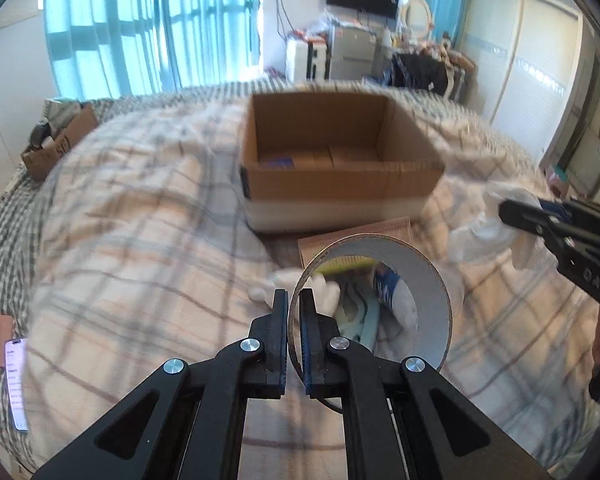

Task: Organize objects
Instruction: 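Grasp the tape roll with left tool while right tool grasps the white tissue, then lower the tape roll and tissue into the box and open both tools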

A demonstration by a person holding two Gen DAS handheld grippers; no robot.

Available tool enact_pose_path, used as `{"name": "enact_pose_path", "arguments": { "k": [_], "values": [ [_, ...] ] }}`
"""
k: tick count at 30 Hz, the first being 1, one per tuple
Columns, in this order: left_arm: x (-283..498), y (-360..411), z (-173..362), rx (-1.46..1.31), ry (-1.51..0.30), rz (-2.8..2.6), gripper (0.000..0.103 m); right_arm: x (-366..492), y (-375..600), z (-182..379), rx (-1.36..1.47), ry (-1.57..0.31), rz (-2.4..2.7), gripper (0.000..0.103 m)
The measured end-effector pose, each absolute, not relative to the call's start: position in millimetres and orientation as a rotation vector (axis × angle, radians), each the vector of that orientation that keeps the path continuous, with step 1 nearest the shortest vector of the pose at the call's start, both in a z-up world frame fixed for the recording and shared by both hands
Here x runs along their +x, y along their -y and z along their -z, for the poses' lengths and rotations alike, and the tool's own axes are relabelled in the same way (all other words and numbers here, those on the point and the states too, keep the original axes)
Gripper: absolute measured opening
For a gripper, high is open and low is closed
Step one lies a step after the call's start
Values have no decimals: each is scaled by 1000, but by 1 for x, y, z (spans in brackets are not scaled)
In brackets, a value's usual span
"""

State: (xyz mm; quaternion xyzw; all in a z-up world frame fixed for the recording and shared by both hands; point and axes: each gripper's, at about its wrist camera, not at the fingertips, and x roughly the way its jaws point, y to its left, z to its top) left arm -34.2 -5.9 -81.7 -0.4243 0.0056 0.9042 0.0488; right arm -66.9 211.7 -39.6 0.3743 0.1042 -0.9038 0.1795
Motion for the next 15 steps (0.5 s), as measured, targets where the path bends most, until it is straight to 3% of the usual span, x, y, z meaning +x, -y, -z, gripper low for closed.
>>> {"name": "enact_pose_path", "arguments": {
  "k": [15],
  "values": [
    [-135, 8, -26, -1027, -93, -2865, 5, -113, -198, -72, 736, -317, 2602, 15]
  ]
}}
